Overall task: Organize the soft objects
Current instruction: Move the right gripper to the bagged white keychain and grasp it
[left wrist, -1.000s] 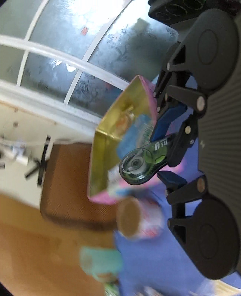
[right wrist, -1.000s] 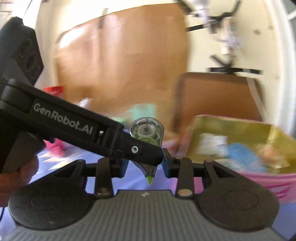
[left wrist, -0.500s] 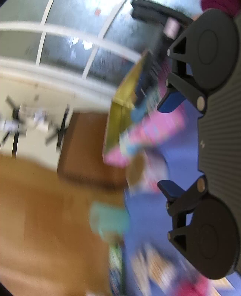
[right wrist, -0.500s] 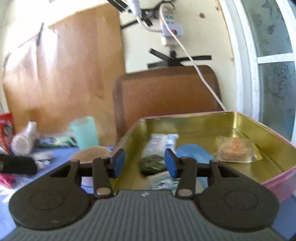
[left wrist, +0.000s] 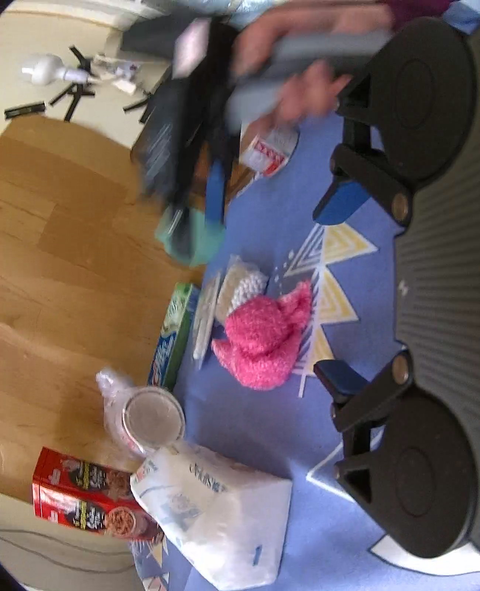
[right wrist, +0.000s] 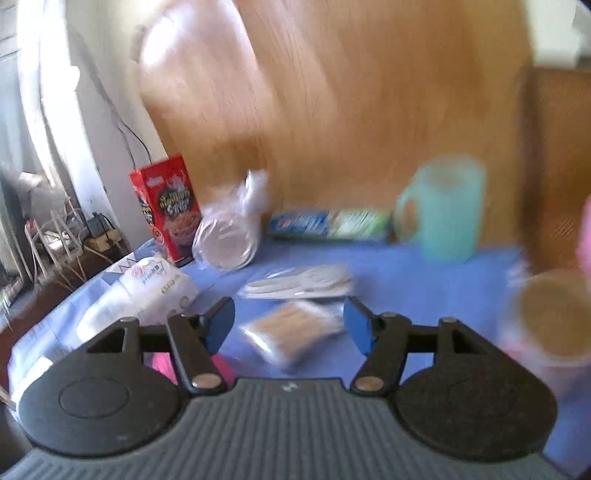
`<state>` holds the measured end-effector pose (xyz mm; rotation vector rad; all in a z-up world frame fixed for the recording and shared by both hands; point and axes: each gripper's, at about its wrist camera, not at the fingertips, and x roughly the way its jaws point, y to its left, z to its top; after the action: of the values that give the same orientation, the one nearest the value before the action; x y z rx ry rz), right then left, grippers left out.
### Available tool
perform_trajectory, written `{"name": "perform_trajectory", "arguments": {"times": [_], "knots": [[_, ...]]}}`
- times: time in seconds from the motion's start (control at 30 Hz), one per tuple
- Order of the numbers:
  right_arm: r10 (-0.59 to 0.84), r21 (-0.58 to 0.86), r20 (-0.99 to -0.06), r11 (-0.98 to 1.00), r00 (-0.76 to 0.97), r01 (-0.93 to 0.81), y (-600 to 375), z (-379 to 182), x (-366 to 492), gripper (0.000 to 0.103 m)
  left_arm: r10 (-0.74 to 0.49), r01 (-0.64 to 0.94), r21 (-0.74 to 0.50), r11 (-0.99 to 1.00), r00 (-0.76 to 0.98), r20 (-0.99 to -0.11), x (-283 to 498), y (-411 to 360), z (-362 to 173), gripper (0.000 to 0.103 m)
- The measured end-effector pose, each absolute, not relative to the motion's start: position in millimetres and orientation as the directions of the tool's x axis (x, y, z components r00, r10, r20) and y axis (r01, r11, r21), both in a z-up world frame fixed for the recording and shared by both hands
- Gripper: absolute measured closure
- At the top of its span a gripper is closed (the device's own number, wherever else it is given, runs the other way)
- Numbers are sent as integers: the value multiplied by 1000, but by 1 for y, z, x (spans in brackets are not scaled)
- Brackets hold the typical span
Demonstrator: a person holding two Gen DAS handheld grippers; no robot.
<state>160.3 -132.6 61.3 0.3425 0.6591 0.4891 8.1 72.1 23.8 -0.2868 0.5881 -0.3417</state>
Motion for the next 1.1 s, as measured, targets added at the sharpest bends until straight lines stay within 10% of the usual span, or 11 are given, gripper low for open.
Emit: {"name": "perform_trajectory", "arguments": {"times": [0.3, 0.53, 0.6, 0.7, 1.1], "knots": [[716, 852, -493, 512, 494, 109, -102, 18, 223, 37, -477, 317, -404, 858, 783, -398, 1, 71, 25, 17], [616, 804, -569, 556, 545, 210, -88, 17, 238, 47, -492, 331, -424, 843, 792, -361, -4, 75, 25, 17], [583, 766, -612, 605, 534, 217, -86, 16, 242, 80, -491, 331, -423, 844, 795, -356, -5, 75, 25, 17], [544, 735, -632, 647, 551, 204, -94, 13, 237, 96, -481, 325, -420, 848, 804, -350, -6, 76, 26, 17], [484, 601, -598, 798, 639, -43, -137, 61, 185, 96, -480, 315, -431, 846, 801, -357, -3, 78, 25, 17]]}}
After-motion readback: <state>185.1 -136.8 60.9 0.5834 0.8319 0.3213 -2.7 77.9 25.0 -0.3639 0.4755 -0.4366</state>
